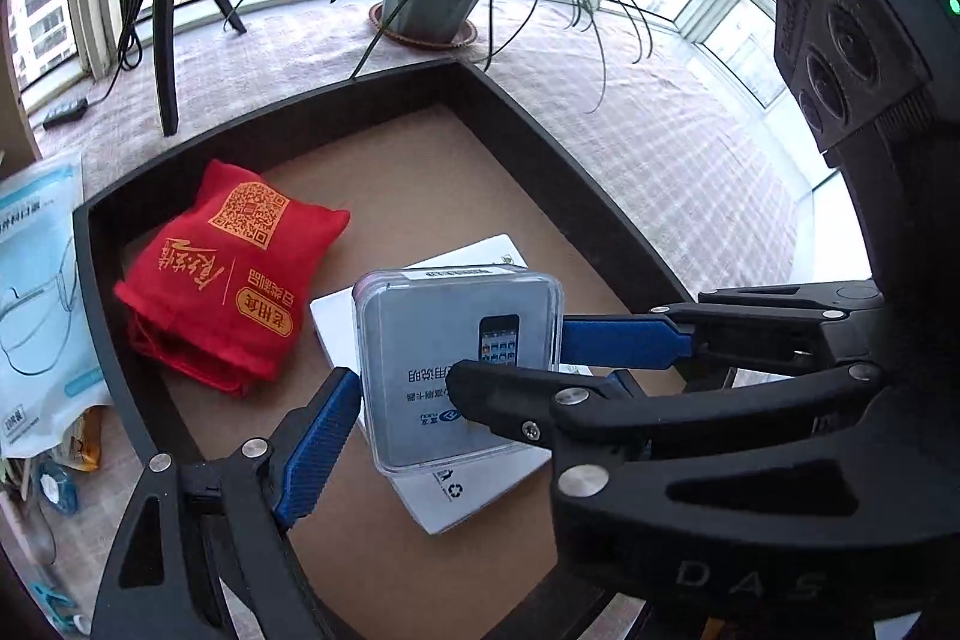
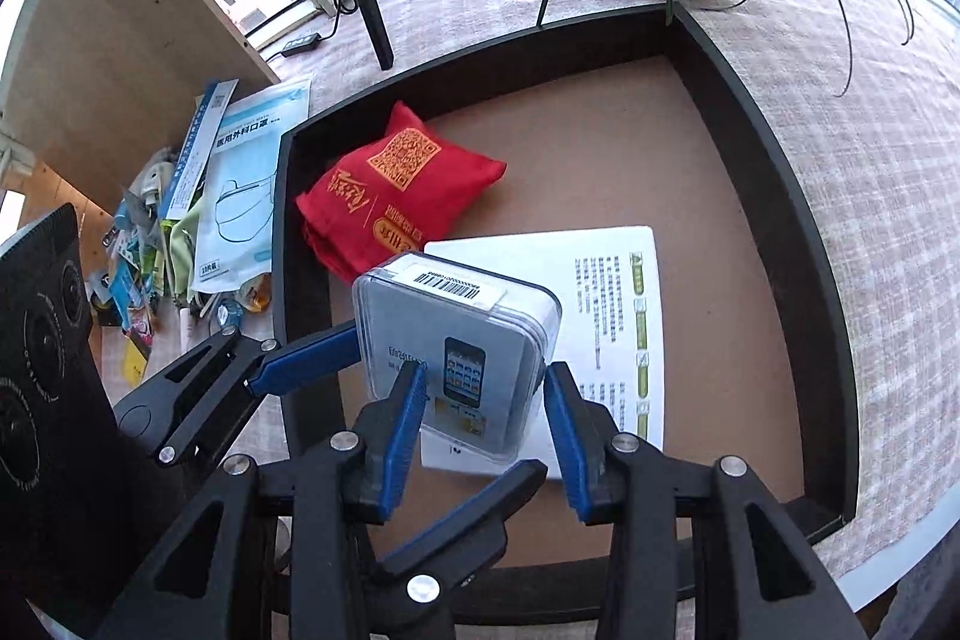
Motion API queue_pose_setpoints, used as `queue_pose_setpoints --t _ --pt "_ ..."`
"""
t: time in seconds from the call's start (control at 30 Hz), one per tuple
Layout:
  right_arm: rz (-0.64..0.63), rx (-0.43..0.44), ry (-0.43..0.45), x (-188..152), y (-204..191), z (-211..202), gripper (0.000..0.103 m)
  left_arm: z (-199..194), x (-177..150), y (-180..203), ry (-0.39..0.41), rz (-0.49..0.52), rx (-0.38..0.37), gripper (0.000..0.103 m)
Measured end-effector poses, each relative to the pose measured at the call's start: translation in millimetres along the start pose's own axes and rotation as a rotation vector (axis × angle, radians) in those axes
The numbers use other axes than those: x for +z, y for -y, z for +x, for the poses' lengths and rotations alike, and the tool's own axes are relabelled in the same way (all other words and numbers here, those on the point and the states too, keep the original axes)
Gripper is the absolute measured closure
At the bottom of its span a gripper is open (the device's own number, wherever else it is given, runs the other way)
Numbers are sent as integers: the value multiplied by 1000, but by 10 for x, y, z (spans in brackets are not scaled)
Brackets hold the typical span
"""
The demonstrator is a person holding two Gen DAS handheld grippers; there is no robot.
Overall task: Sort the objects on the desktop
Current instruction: 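Lift the tin with the right gripper and set it on the white box in the tray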
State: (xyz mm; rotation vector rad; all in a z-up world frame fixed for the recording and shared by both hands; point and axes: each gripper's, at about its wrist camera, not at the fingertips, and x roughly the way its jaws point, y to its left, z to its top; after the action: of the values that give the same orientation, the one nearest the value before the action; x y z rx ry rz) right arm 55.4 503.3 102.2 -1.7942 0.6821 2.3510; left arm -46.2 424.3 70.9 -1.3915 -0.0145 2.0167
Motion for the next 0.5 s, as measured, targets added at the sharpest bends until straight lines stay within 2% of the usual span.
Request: queue_pose_setpoints --t 0.1,0.17,0.33,0.5 --pt "9 8 -29 83 93 52 64 86 71 -38 -48 -31 -37 18" --pt "26 10 -24 123 182 44 65 93 84 -88 -64 -41 -32 17" --pt "66 -49 27 174 431 -16 60 -85 58 -301 -25 -96 6 17" --pt "42 -34 56 130 388 -29 60 -419 -96 -386 40 -88 89 17"
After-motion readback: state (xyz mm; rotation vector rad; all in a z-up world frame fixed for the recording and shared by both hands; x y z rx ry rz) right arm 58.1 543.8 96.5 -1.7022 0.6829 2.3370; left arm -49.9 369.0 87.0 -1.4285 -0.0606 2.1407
